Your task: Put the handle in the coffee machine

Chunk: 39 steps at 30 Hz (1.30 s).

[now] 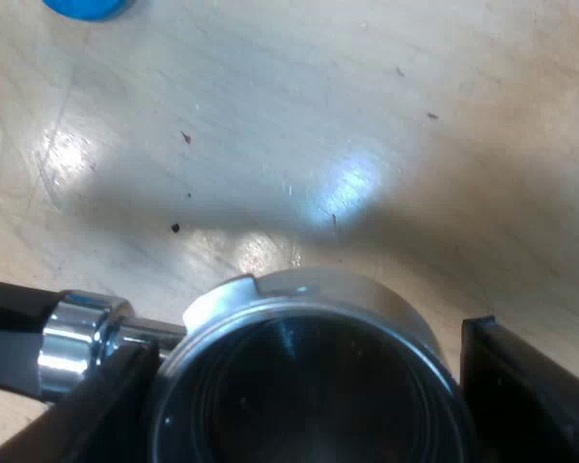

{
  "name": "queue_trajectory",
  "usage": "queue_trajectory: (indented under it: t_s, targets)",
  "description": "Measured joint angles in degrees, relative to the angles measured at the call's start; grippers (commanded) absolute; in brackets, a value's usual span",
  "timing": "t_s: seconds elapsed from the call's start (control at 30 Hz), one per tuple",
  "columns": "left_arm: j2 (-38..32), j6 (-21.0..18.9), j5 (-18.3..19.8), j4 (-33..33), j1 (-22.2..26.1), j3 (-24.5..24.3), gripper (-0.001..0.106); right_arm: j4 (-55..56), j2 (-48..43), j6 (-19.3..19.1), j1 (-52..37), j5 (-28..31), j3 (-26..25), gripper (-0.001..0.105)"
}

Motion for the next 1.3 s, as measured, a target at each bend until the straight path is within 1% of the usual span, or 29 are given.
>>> queue_trajectory:
  t_s: [0.07, 0.13, 0.23, 0.4, 0.53, 0.67, 0.9, 1.0, 1.07, 1.3]
  targets:
    - [1.32, 1.81, -0.84, -0.3, 0.0, 0.29, 0.073, -0.04, 0.0, -0.02, 0.0, 0.0, 0.0, 0.0]
    - [2.85, 3.19, -1.26, -1.12, 0.0, 1.56, 0.071, -0.04, 0.0, -0.28, 0.0, 0.0, 0.0, 0.0]
    - [3.1, 4.25, -1.36, -2.92, 0.0, 3.58, 0.069, 0.08, 0.0, -0.67, 0.0, 0.0, 0.0, 0.0]
    - [3.1, 4.61, -1.33, -5.7, 0.0, 5.13, 0.069, 0.03, 0.0, -0.97, 0.0, 0.0, 0.0, 0.0]
    - [3.1, 4.79, -0.96, -8.07, 0.0, 5.18, 0.069, 0.03, 0.0, -0.97, 0.0, 0.0, 0.0, 0.0]
    - [3.1, 6.13, -0.71, -8.46, 0.0, 5.38, 0.069, 0.03, 0.0, -0.97, 0.0, 0.0, 0.0, 0.0]
    - [3.1, 6.24, -0.71, -9.56, 0.0, 9.36, 0.069, 0.03, 0.0, -1.2, 0.0, -1.47, 0.0, 0.0]
    - [3.1, 6.24, -0.6, -9.94, 0.0, 9.55, 0.069, 0.03, 0.0, -1.17, 0.0, -1.52, 0.0, 0.0]
    - [3.1, 6.24, -0.63, -11.61, 0.0, 9.58, 0.069, 0.03, 0.0, -1.17, 0.0, -1.52, 0.0, 0.0]
    - [3.1, 6.24, -0.3, -13.92, 0.0, 9.58, 0.069, 0.03, 0.0, -1.82, 0.0, -2.09, 0.0, 0.0]
